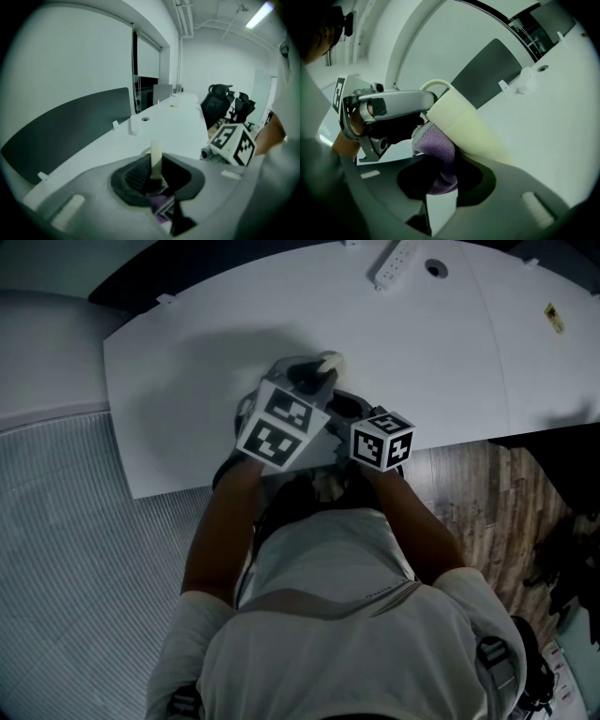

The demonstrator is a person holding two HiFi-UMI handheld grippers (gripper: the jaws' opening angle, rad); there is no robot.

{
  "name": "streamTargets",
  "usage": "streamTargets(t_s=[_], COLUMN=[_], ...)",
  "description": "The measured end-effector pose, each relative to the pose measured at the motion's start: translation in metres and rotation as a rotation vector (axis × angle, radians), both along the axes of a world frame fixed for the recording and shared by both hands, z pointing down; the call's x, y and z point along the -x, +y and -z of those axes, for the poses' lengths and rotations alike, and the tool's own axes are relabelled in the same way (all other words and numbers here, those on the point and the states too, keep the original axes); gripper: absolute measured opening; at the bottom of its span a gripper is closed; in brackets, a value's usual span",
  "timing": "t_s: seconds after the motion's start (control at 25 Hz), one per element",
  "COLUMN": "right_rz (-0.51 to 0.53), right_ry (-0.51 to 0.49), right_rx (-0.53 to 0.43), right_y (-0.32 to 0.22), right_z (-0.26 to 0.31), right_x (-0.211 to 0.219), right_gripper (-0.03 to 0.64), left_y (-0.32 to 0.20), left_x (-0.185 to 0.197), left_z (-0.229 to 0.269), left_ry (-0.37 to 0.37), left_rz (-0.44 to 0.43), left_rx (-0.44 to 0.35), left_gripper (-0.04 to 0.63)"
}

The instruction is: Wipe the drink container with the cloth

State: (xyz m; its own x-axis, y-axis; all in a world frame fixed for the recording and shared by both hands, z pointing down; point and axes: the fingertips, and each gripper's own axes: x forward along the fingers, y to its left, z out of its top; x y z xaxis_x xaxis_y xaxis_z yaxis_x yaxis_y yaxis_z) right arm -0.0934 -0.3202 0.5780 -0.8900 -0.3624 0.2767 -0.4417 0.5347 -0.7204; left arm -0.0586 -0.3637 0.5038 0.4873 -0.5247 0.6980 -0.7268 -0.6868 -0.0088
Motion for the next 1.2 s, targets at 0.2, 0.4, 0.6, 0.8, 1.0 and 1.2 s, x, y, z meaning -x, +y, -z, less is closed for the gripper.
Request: streamTargets(t_s=[0.2, 0.4, 0.6, 0.8, 1.0, 1.2], right_rz=[-0.039, -0.042, -0.017, 0.016, -0.091, -0.125], right_ry=[0.052, 0.159, 0.178, 0.108, 0.01, -0.023], right_rx=[0.112, 0.138, 0.138, 0.179, 0.149, 0.018], right_y=[0.0, -0.001, 0.003, 0.028, 0.036, 0.02], right_z=[-0.032, -0.062, -0.066, -0.055, -0.017, 0.02], right_x=[-0.003, -0.008, -0.009, -0.023, -0.067, -0.077], right_gripper=[0.101, 0.101, 0.103, 0.101, 0.1, 0.1], left_y=[0.0, -0.001, 0.001, 0.002, 0.0, 0.0], left_x=[0.0, 0.0, 0.0, 0.002, -0.002, -0.001], left_z=[0.0, 0.0, 0.0, 0.0, -0.001, -0.001], left_ry=[0.02, 0.02, 0.018, 0.024, 0.018, 0.019], left_rz=[0.008, 0.012, 0.009, 0.014, 0.013, 0.009], left_rx=[0.018, 0.017, 0.025, 0.025, 0.036, 0.041], left_gripper=[0.066, 0.066, 0.066, 0.066, 0.067, 0.067])
